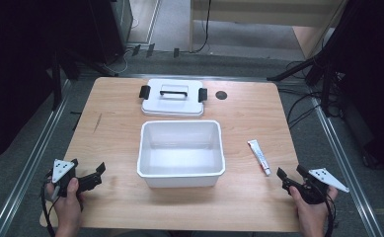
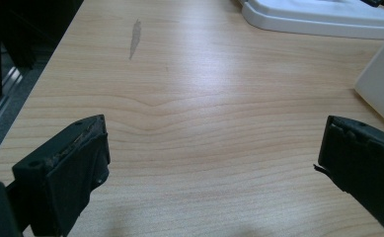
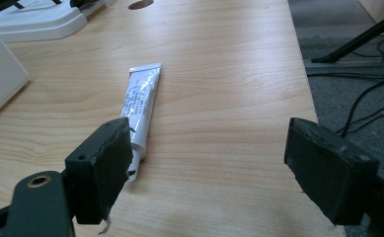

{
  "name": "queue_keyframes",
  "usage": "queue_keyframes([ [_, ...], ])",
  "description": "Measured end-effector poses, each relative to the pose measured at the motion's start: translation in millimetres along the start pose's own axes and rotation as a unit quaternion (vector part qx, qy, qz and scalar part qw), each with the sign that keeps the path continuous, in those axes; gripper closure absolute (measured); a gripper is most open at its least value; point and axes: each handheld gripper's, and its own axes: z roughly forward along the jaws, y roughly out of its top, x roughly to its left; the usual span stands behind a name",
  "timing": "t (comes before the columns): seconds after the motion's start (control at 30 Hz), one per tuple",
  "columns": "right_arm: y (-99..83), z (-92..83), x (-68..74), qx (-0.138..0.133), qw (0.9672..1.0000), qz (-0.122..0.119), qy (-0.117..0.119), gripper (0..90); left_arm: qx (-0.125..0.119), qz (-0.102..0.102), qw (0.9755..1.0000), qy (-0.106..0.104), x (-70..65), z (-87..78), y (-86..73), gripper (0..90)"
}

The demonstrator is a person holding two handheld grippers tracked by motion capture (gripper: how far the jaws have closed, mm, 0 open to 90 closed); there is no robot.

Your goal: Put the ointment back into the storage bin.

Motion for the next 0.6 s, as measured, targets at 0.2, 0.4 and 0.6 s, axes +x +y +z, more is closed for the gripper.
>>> queue_keyframes([
  [0.2, 0.6, 0.7, -2.0, 0.006, 0.9999, 0.01, -0.006, 20.7, 0.0, -0.002, 1.0, 0.001, 0.0, 0.3, 0.1, 0.0],
  [0.4, 1.6, 0.5, -1.3, 0.009, 0.9998, 0.007, -0.014, 22.7, 0.0, -0.003, 1.0, 0.002, 0.3, 0.1, 0.0, 0.0],
  [0.6, 13.1, 4.4, 2.0, 0.039, 0.9988, 0.015, -0.025, 25.2, -0.001, -0.007, 1.0, -0.004, 1.4, -0.1, 0.0, 0.0],
])
